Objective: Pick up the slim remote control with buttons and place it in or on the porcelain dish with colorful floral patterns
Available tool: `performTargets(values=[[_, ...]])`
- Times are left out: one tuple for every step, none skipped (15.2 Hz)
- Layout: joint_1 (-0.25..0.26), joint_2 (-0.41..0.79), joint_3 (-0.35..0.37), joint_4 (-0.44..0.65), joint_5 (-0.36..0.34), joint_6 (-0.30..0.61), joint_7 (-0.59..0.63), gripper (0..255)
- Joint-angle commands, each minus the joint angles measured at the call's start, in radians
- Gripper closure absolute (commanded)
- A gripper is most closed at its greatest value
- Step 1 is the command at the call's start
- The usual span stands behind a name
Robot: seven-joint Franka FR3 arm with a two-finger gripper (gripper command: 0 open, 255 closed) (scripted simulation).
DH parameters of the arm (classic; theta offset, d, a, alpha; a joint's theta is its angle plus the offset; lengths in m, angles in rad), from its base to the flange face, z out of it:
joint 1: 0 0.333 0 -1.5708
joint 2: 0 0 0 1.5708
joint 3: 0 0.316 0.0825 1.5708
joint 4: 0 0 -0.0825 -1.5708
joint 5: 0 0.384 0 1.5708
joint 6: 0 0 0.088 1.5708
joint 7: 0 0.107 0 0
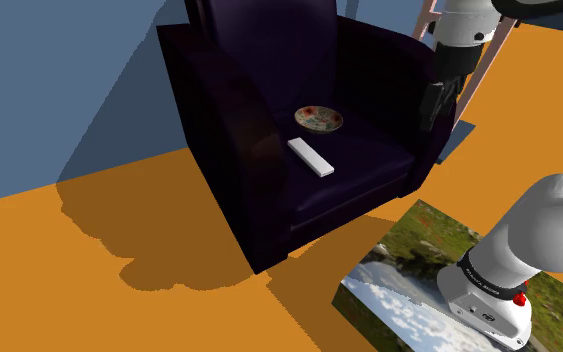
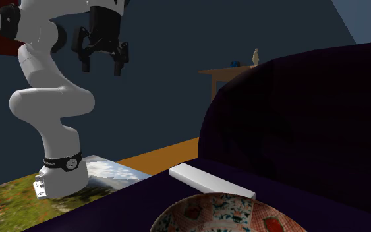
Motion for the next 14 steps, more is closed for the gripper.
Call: performTargets(values=[[0.0,0.0,0.0,0.0,0.0,0.0,0.0,0],[0.0,0.023,0.003,-0.008,0.003,0.036,0.004,0],[-0.001,0.047,0.007,-0.015,0.005,0.072,0.009,0],[-0.001,0.073,0.01,-0.02,0.007,0.107,0.013,0],[-0.001,0.1,0.013,-0.024,0.009,0.143,0.017,0],[-0.001,0.127,0.016,-0.027,0.011,0.177,0.021,0],[-0.002,0.156,0.02,-0.028,0.012,0.212,0.025,0],[-0.002,0.186,0.023,-0.027,0.013,0.246,0.03,0],[-0.003,0.216,0.026,-0.025,0.014,0.279,0.034,0],[-0.004,0.248,0.03,-0.022,0.015,0.312,0.038,0],[-0.004,0.28,0.033,-0.017,0.015,0.344,0.042,0],[-0.005,0.313,0.036,-0.01,0.015,0.375,0.047,0],[-0.006,0.346,0.039,-0.003,0.014,0.405,0.051,0],[-0.007,0.38,0.043,0.007,0.013,0.435,0.056,0]])
